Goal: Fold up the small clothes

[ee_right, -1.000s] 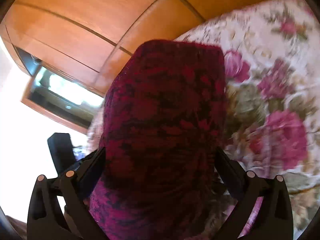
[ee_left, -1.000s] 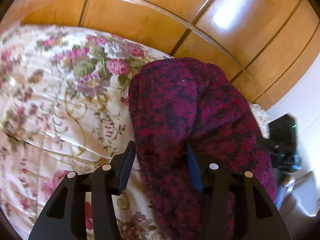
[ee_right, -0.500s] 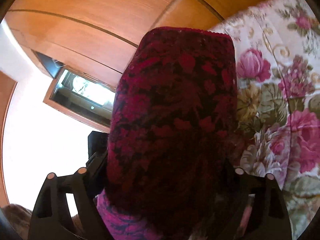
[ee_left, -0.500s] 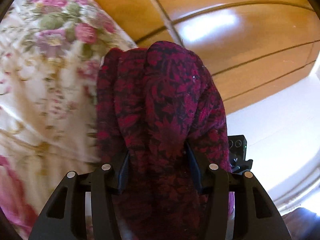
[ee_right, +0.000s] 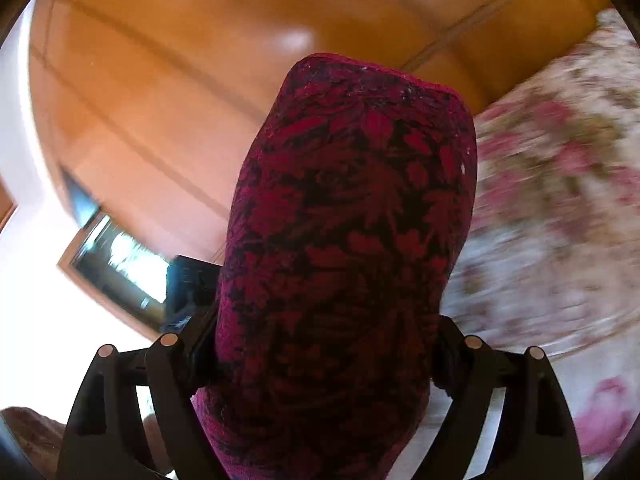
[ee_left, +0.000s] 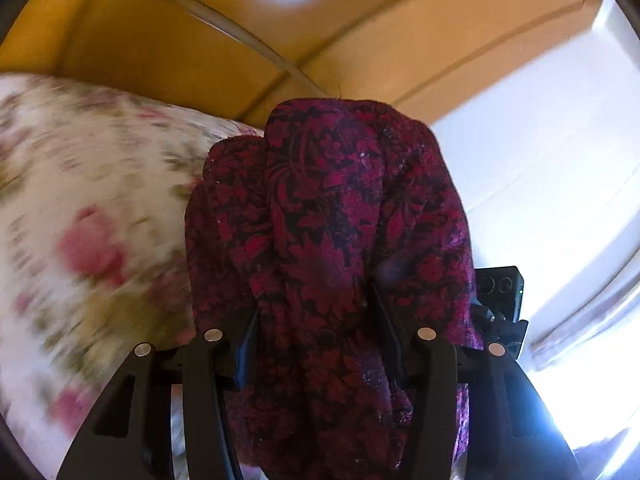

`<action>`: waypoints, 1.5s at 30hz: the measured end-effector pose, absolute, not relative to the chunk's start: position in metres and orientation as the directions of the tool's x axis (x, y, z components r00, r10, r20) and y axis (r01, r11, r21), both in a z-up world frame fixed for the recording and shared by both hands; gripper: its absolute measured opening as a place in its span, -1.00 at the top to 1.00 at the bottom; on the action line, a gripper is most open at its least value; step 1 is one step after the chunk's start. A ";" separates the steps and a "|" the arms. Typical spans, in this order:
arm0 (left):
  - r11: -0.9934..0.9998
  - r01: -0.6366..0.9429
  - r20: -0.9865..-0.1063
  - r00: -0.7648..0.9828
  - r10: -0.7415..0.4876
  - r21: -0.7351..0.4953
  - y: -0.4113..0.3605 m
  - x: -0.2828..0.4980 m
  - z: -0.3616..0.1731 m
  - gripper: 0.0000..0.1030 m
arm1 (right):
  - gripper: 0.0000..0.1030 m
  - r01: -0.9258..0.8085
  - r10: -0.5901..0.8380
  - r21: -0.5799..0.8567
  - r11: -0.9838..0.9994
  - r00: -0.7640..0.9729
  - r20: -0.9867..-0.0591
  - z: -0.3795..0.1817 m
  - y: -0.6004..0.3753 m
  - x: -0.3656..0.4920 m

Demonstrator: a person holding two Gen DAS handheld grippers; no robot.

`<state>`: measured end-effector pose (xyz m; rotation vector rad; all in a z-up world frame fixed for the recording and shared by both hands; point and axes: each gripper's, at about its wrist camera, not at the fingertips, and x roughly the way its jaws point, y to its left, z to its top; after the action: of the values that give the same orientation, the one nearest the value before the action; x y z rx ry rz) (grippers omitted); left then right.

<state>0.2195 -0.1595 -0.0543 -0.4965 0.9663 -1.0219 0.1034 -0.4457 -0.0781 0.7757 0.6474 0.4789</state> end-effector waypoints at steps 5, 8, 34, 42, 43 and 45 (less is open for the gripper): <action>0.614 0.542 -0.656 0.146 -0.741 -0.574 -0.249 0.235 -0.073 0.04 | -0.65 0.054 0.477 0.732 0.679 0.726 -0.496 -0.131 -0.501 0.091; 0.657 0.576 -0.700 0.192 -0.687 -0.486 -0.267 0.224 -0.082 -0.08 | -0.84 0.122 0.424 0.723 0.680 0.739 -0.523 -0.152 -0.511 0.075; 0.876 0.451 -0.709 0.560 -0.428 -0.172 -0.236 0.155 -0.061 -0.30 | -0.45 0.258 -0.082 0.154 0.954 0.715 -0.694 -0.086 -0.411 0.093; 0.891 0.423 -0.662 0.622 -0.418 -0.165 -0.220 0.134 -0.044 -0.39 | -0.73 0.289 -0.156 0.095 0.953 0.732 -0.663 -0.068 -0.385 0.064; 0.894 0.418 -0.654 0.632 -0.415 -0.163 -0.218 0.130 -0.041 -0.39 | -0.77 0.289 -0.160 0.090 0.953 0.734 -0.660 -0.067 -0.382 0.060; 0.898 0.411 -0.644 0.647 -0.408 -0.157 -0.215 0.126 -0.037 -0.39 | -0.82 0.292 -0.167 0.083 0.953 0.733 -0.660 -0.067 -0.377 0.056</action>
<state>0.1257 -0.2148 -0.0371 0.0035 0.7312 -0.4655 0.0561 -0.3770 -0.0670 0.1860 0.7056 -0.2540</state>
